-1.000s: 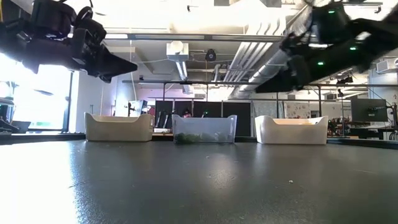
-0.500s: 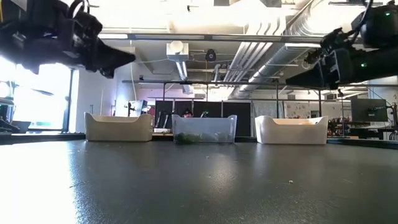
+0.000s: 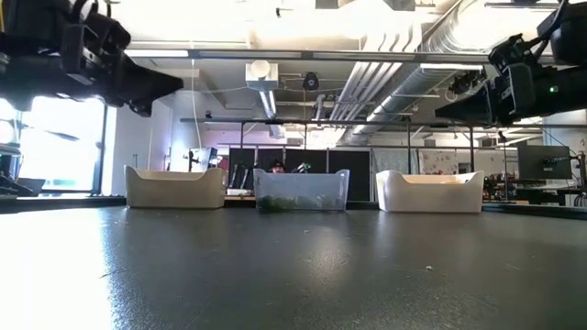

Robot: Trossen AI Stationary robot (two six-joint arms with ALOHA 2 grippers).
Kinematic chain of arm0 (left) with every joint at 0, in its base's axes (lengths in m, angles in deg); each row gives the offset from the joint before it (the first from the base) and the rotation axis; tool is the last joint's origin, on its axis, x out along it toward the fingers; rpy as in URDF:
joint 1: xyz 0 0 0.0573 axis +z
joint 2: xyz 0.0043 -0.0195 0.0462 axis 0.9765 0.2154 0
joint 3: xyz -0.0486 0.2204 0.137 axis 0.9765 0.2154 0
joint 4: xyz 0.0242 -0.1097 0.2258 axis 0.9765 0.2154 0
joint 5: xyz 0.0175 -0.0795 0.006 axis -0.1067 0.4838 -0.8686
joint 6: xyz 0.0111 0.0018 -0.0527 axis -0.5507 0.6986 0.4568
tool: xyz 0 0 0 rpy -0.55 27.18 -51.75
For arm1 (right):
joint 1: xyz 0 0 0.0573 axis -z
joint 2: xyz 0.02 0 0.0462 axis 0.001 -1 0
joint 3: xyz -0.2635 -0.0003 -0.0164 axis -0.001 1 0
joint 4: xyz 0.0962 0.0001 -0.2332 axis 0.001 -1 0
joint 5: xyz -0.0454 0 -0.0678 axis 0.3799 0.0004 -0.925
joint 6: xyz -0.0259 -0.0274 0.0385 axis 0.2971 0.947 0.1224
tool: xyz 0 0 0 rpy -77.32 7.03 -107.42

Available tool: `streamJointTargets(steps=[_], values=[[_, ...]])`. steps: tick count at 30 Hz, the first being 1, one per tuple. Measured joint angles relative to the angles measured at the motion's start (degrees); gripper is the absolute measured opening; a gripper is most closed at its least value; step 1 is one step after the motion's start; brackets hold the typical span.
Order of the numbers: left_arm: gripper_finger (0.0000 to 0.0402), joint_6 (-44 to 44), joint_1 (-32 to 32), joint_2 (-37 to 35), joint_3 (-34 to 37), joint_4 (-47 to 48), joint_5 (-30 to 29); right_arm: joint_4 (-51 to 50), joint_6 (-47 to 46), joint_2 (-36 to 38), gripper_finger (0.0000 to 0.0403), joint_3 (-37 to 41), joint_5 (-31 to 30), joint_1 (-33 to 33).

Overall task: Sort produce into baskets
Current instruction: Return to Home Position

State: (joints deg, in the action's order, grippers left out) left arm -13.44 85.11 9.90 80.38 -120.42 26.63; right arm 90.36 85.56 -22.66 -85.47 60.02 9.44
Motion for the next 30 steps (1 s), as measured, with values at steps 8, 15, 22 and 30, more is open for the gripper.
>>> streamJointTargets(steps=[8, 15, 22, 30], values=[[0.0000, -0.32, -0.87, -11.45, -0.02, 12.16, -1.59, -7.45, -0.86, 9.03, 0.0000, 0.00, 0.34, 0.00], [0.0000, -0.23, -0.83, -26.87, -0.02, 27.27, -5.45, -11.69, -1.83, 15.83, 0.0000, 0.00, 1.14, -0.02], [0.0000, 0.35, -0.70, -40.95, -0.21, 38.86, -9.03, -11.65, -2.19, 18.02, 0.0000, 0.00, 0.77, 0.00], [0.0000, -1.13, 0.57, -40.95, -0.07, 39.30, -11.48, -10.95, -0.85, 17.39, 0.0000, 0.00, -5.56, 0.30]])
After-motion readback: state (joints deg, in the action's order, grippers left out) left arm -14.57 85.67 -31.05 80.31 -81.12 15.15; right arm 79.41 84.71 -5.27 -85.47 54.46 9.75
